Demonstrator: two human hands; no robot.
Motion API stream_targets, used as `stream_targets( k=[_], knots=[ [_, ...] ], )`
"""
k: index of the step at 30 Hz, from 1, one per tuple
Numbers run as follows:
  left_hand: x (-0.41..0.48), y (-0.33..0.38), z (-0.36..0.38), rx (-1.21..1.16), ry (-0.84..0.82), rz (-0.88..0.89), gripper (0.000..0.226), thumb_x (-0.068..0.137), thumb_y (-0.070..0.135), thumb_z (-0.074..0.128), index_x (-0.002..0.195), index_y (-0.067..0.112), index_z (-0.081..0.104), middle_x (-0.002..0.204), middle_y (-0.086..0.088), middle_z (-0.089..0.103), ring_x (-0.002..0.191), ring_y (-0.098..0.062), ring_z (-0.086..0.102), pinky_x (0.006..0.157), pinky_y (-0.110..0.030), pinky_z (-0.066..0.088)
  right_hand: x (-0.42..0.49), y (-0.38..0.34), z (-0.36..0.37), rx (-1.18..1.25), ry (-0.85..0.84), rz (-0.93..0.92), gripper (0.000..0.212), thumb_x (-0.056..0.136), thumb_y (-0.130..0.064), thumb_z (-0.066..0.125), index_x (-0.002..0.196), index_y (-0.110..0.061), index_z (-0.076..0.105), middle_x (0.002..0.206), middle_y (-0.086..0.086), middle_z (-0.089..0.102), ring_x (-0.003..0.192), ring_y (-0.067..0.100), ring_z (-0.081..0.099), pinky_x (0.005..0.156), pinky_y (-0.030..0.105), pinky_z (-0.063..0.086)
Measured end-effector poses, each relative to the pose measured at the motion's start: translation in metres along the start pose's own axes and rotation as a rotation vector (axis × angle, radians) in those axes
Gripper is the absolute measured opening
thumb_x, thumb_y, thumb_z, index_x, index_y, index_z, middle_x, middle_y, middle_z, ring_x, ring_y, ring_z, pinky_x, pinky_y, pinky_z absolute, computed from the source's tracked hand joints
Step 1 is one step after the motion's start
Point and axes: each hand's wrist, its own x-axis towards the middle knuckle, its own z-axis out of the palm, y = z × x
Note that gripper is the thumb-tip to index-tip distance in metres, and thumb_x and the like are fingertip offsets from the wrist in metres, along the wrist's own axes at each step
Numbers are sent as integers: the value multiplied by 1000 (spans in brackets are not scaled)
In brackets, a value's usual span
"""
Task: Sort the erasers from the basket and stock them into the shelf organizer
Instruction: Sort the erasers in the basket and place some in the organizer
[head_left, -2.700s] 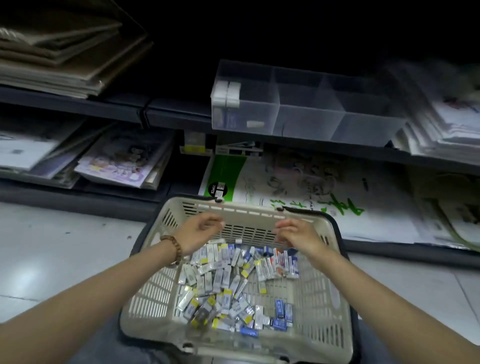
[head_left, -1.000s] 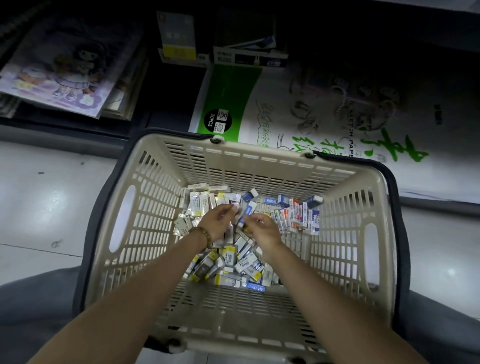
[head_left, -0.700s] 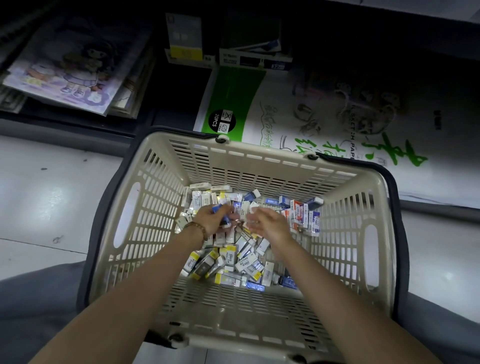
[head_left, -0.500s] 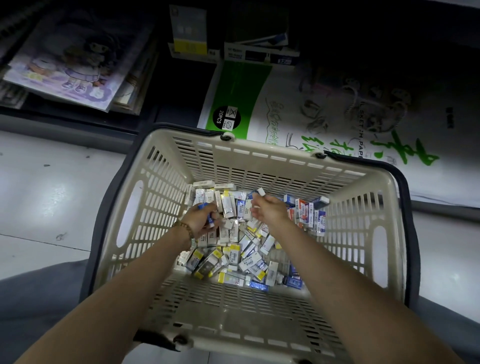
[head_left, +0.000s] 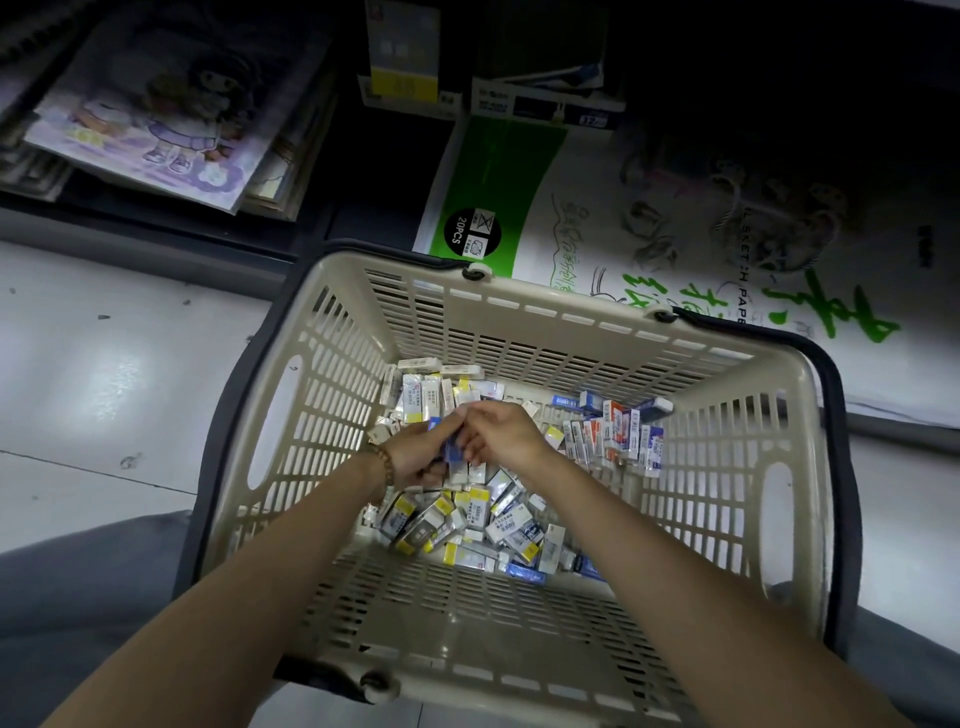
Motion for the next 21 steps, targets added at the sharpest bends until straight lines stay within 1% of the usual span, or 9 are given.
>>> stream_targets(
  k=[2, 3, 6, 9, 11, 14, 16, 18, 21],
  knots=[
    [0, -1, -7, 132, 134, 39, 44, 92, 53, 44, 68, 17, 53, 39, 11, 44, 32, -3, 35, 39, -14, 31, 9, 6, -5, -15, 72, 7, 24, 99, -16, 45, 116, -2, 56, 74, 7, 56, 49, 14, 53, 43, 17, 44],
    [-1, -1, -12, 124, 173, 51, 40, 93, 49, 44, 71, 17, 54, 42, 11, 50, 33, -2, 40, 39, -13, 35, 14, 11, -10, -116, 117, -8, 28, 99, -16, 45, 121, -2, 54, 86, 8, 59, 61, 17, 54, 49, 17, 44],
    [-5, 1, -25, -103, 169, 32, 29, 96, 38, 44, 91, 13, 58, 74, -3, 66, 50, -7, 62, 50, -20, 51, 26, 24, -23, -635, 151, -123, 39, 96, -18, 52, 132, -6, 50, 129, 9, 48, 94, 21, 53, 80, 26, 45],
    [-7, 3, -27, -275, 116, 73, 21, 98, 22, 44, 115, 15, 53, 98, -11, 70, 63, -16, 70, 53, -23, 56, 31, 22, -23, -910, 141, -180, 50, 91, -30, 59, 136, -12, 45, 135, 4, 39, 117, 22, 47, 101, 34, 38],
    [-6, 4, -27, -328, 118, 102, 20, 97, 17, 47, 116, 17, 54, 94, -9, 70, 65, -18, 71, 57, -26, 59, 33, 19, -25, -937, 141, -171, 56, 87, -34, 64, 137, -14, 45, 135, 3, 40, 124, 23, 44, 104, 35, 36],
    [-4, 3, -26, -411, 117, 79, 13, 96, 15, 49, 106, 15, 57, 81, -6, 72, 63, -20, 72, 54, -27, 58, 31, 20, -24, -1063, 143, -156, 67, 83, -37, 68, 140, -13, 40, 136, 4, 39, 129, 23, 38, 107, 36, 33],
    [-3, 0, -27, -406, 115, 52, 9, 96, 13, 49, 98, 14, 58, 80, -5, 72, 63, -17, 72, 57, -30, 59, 29, 22, -23, -1128, 187, -140, 69, 82, -34, 69, 140, -10, 39, 136, 6, 37, 130, 23, 36, 107, 35, 33],
    [-1, -4, -27, -396, 112, 26, 10, 95, 12, 50, 91, 13, 59, 81, -5, 72, 64, -13, 71, 67, -36, 58, 28, 24, -25, -1091, 233, -124, 63, 84, -26, 69, 136, -7, 41, 136, 8, 37, 128, 24, 38, 105, 33, 37],
    [-1, -7, -23, -337, 99, -22, 15, 95, 16, 53, 82, 11, 58, 69, -3, 68, 59, -12, 70, 59, -33, 58, 22, 26, -33, -933, 267, -162, 36, 85, -12, 66, 117, -12, 48, 124, 8, 50, 109, 25, 52, 88, 33, 44]
  ],
)
